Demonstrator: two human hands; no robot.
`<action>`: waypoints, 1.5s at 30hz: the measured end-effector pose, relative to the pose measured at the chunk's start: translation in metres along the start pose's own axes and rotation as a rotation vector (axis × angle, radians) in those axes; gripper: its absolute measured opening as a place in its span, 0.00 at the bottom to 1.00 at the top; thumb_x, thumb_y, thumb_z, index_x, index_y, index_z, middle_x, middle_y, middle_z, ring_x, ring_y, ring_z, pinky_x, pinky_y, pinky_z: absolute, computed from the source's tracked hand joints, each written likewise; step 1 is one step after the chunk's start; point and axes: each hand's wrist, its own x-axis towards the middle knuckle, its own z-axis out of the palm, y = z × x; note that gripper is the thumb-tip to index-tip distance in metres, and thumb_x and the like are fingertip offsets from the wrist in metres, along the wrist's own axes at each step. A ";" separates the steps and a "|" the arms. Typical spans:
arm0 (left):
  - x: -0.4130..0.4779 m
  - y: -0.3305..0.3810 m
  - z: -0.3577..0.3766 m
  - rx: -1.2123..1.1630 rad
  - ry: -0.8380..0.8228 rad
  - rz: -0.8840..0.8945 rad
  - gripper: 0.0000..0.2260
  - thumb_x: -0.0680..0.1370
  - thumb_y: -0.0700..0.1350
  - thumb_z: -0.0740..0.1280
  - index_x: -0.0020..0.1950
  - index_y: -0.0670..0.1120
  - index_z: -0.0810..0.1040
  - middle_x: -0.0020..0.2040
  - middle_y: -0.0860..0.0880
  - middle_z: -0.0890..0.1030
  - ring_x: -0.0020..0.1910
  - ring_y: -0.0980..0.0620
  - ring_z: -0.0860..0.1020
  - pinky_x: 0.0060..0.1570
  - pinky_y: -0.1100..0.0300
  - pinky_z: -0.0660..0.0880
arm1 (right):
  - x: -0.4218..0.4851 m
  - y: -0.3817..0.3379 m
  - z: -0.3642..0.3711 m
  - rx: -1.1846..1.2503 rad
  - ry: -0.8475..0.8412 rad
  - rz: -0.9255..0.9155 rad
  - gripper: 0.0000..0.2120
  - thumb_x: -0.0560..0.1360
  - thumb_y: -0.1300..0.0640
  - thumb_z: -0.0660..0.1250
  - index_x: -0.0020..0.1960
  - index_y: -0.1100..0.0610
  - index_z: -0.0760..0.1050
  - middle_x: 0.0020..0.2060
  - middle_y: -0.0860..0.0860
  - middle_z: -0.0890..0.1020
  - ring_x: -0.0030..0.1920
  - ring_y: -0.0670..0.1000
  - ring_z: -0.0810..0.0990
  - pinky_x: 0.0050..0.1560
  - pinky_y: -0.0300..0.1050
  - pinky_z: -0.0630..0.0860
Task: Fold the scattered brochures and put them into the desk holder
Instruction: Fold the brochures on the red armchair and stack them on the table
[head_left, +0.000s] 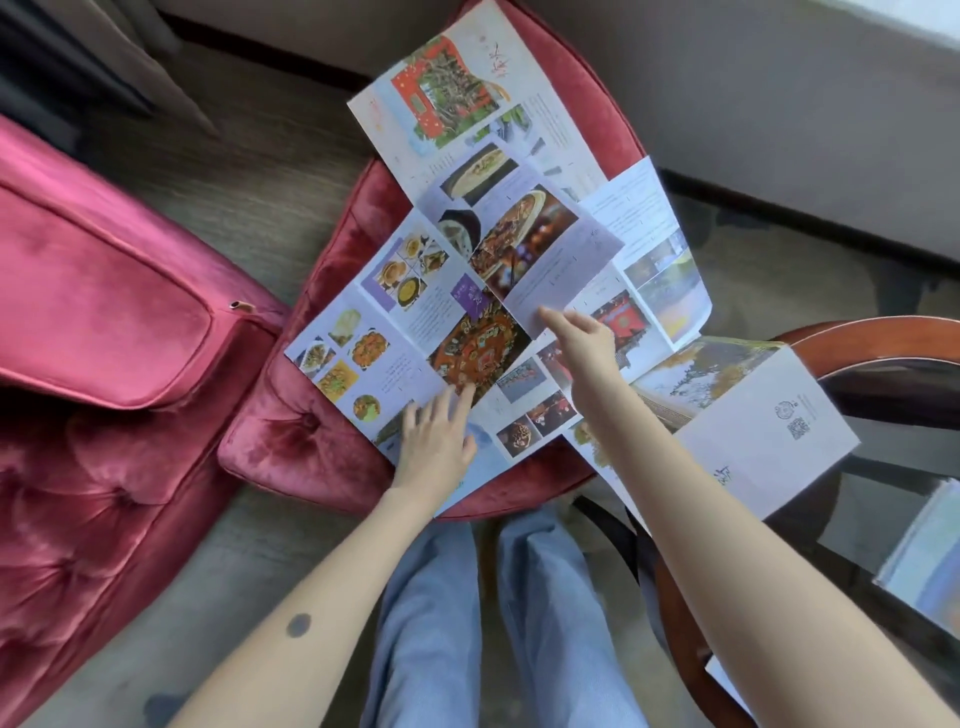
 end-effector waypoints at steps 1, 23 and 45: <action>-0.007 0.002 -0.001 -0.022 -0.010 0.009 0.26 0.80 0.49 0.56 0.76 0.47 0.52 0.74 0.46 0.62 0.72 0.50 0.62 0.70 0.52 0.56 | -0.006 -0.002 -0.002 -0.032 -0.010 -0.049 0.10 0.73 0.56 0.68 0.33 0.53 0.74 0.32 0.46 0.74 0.35 0.44 0.71 0.37 0.37 0.69; -0.014 0.031 -0.214 -1.974 -0.130 -0.419 0.32 0.71 0.70 0.58 0.62 0.47 0.75 0.47 0.46 0.82 0.45 0.46 0.82 0.45 0.51 0.79 | -0.128 -0.010 -0.030 -0.352 0.034 -0.866 0.17 0.70 0.74 0.58 0.51 0.61 0.79 0.51 0.52 0.80 0.52 0.46 0.78 0.52 0.40 0.74; -0.041 0.012 -0.190 -1.997 -0.251 -0.422 0.12 0.74 0.35 0.59 0.53 0.44 0.78 0.48 0.45 0.85 0.46 0.47 0.84 0.46 0.52 0.80 | -0.073 0.055 -0.057 -0.848 -0.112 -0.294 0.31 0.73 0.66 0.55 0.74 0.49 0.56 0.59 0.59 0.77 0.54 0.60 0.76 0.45 0.47 0.68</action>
